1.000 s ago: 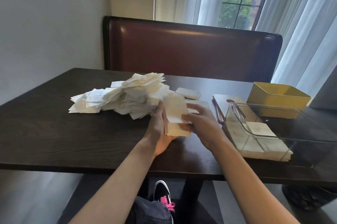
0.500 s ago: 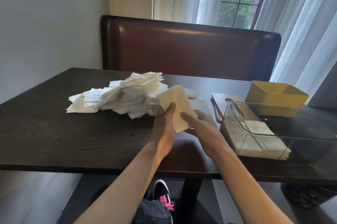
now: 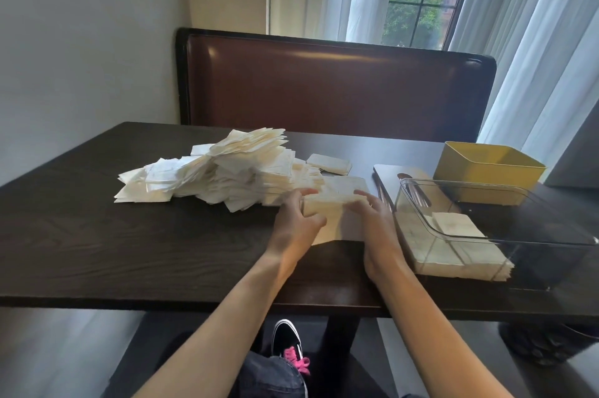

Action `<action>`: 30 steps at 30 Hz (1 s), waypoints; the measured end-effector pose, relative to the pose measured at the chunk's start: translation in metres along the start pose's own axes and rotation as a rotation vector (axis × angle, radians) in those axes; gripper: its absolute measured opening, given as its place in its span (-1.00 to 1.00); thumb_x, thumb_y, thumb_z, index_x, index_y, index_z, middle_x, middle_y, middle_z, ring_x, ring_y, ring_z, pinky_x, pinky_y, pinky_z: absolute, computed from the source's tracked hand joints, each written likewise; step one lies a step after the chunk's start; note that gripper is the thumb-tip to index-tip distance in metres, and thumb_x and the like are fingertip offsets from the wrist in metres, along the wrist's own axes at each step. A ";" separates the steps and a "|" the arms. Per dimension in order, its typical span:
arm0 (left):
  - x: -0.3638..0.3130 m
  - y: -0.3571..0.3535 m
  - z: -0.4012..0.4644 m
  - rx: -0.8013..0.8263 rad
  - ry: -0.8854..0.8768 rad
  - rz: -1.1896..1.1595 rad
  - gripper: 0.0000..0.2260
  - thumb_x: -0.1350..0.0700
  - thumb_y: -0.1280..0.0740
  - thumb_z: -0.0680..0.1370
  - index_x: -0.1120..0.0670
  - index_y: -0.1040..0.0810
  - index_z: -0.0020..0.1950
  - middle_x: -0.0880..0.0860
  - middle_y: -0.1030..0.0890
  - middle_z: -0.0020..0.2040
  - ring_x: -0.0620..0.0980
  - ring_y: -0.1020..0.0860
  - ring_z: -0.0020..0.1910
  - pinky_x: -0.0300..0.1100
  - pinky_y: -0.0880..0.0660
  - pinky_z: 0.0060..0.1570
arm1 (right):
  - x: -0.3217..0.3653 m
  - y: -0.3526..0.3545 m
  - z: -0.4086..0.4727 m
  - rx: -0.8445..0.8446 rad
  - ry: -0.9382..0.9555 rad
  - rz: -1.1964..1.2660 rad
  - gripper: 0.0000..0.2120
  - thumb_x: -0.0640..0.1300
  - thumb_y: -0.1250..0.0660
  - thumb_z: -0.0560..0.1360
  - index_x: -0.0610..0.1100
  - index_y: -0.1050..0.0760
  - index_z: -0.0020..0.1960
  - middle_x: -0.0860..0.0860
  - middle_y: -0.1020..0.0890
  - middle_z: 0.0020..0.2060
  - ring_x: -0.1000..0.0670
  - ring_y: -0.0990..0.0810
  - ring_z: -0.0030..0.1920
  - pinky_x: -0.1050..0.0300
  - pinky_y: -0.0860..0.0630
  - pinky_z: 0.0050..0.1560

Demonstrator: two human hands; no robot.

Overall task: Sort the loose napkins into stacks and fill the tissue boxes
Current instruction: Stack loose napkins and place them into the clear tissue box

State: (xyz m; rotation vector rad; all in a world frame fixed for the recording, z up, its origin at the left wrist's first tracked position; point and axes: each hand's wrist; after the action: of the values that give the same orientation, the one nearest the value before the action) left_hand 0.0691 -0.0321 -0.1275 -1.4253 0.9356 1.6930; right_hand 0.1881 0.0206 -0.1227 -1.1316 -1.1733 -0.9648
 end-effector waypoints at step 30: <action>-0.008 -0.036 0.009 -0.471 0.009 0.002 -0.88 0.05 -0.32 0.61 0.07 -0.60 0.07 -0.08 -0.61 -0.09 -0.25 -0.50 -0.18 -0.37 -0.34 -0.31 | -0.003 -0.023 0.003 -0.227 0.091 -0.023 -0.80 -0.01 -0.24 0.60 -0.07 -0.53 0.13 0.07 -0.62 -0.02 0.13 -0.58 0.02 0.15 -0.50 0.04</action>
State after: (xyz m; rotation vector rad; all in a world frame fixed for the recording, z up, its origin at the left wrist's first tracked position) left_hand 0.0971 -0.0077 -0.1213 -1.7278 0.5582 1.9955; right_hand 0.1646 0.0190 -0.1221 -1.2415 -1.0234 -1.1776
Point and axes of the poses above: each hand's wrist, its own z-axis towards the middle knuckle, its own y-axis out of the back of the hand, x = y × z
